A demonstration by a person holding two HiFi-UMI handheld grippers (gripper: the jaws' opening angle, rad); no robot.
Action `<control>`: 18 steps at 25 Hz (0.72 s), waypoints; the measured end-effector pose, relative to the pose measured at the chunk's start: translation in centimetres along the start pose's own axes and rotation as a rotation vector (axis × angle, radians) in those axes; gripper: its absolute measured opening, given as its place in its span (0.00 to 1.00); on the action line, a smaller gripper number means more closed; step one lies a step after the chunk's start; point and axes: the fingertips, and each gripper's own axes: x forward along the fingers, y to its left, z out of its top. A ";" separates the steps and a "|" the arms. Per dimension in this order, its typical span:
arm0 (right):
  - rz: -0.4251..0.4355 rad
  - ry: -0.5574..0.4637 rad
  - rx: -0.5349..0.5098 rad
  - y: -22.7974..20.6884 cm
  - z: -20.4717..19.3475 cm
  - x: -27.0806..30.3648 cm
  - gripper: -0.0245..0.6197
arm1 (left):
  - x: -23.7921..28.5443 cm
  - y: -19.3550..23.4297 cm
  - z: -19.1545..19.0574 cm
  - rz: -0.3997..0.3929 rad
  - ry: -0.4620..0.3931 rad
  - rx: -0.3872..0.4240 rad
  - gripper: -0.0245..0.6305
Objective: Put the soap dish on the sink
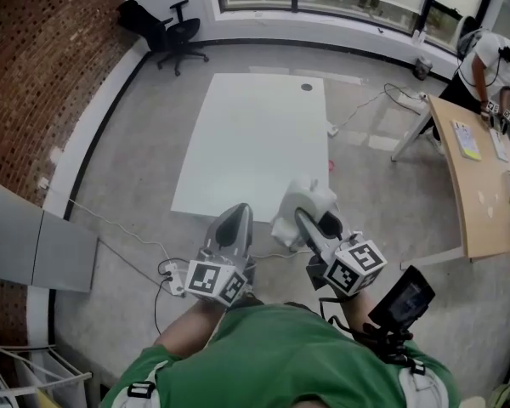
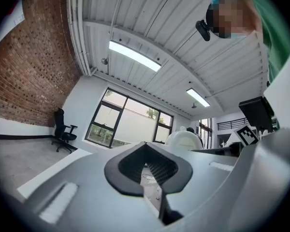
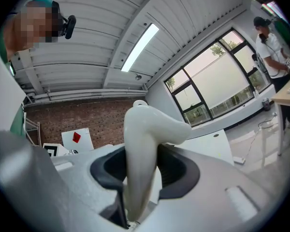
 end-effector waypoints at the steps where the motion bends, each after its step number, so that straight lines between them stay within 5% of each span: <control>1: -0.006 -0.003 -0.003 0.0 0.1 0.8 0.27 | 0.4 0.7 0.2 -0.007 -0.002 -0.003 0.05; 18: -0.134 -0.032 -0.003 1.9 -0.3 13.3 0.27 | 3.5 13.8 3.6 -0.105 -0.012 -0.048 0.05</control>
